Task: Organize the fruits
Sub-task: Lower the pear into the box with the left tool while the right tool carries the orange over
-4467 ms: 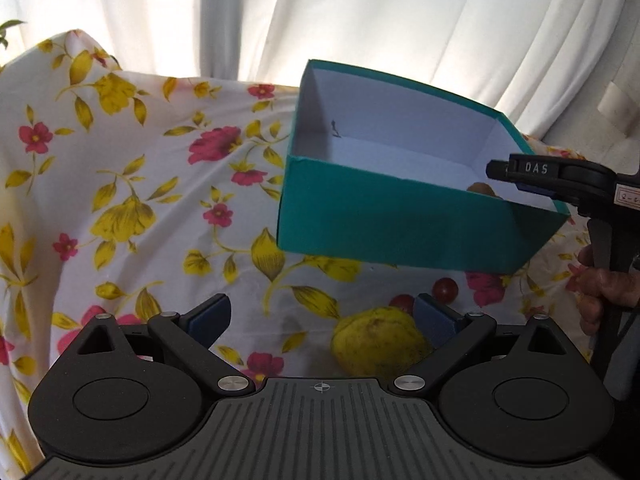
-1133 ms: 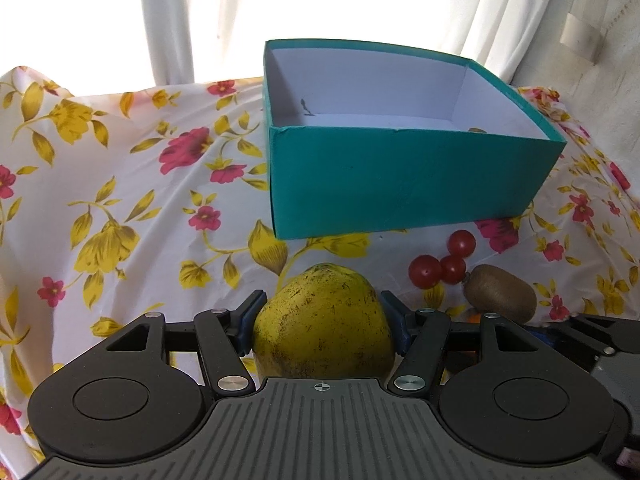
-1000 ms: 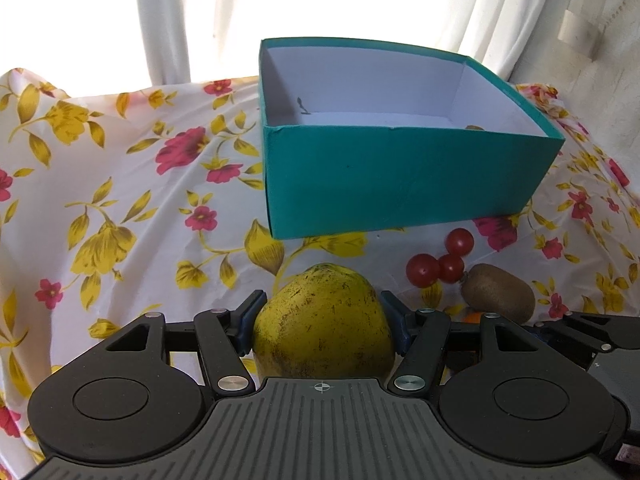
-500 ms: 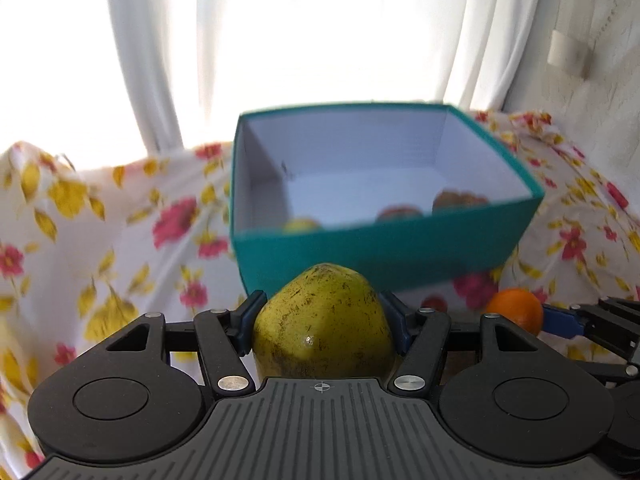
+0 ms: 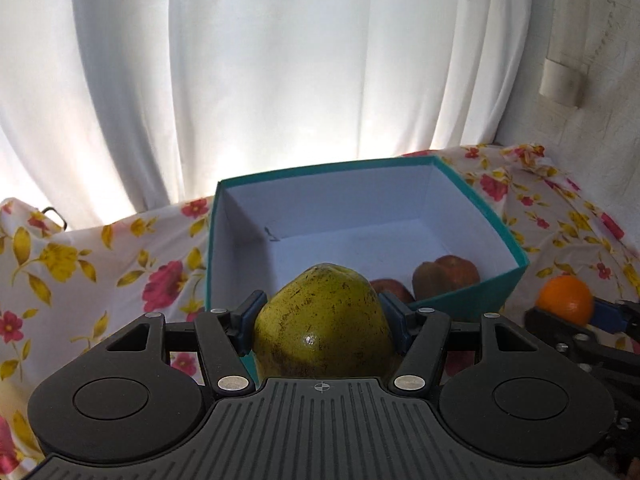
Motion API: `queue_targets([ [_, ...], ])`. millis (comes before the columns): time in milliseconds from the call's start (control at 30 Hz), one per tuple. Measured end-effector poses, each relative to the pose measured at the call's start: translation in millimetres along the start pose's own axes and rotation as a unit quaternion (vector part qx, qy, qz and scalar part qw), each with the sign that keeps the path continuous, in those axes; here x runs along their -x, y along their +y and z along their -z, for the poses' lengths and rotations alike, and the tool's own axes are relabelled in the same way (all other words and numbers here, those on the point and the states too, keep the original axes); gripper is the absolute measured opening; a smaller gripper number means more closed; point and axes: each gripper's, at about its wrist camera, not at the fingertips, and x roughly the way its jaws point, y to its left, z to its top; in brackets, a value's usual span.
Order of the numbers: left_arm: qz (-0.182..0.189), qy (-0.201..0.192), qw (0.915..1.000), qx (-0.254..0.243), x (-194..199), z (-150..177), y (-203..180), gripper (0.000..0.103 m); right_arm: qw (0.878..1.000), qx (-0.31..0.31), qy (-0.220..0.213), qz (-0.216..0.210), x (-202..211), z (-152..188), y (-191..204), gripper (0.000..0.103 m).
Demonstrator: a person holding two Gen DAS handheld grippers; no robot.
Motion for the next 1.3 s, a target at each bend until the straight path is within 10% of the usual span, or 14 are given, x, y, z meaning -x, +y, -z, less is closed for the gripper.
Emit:
queue_targets([
  [833,-0.015,0.085,0.996,-0.02,-116,-11,-4,0.062,0.997,-0.049,-0.009,0.059,18,8,-40,0.039],
  [1300,-0.013,-0.019,0.9963,0.083,16,15,38,0.097,0.998,-0.037,-0.016,0.041,6,-6,-32,0.039],
])
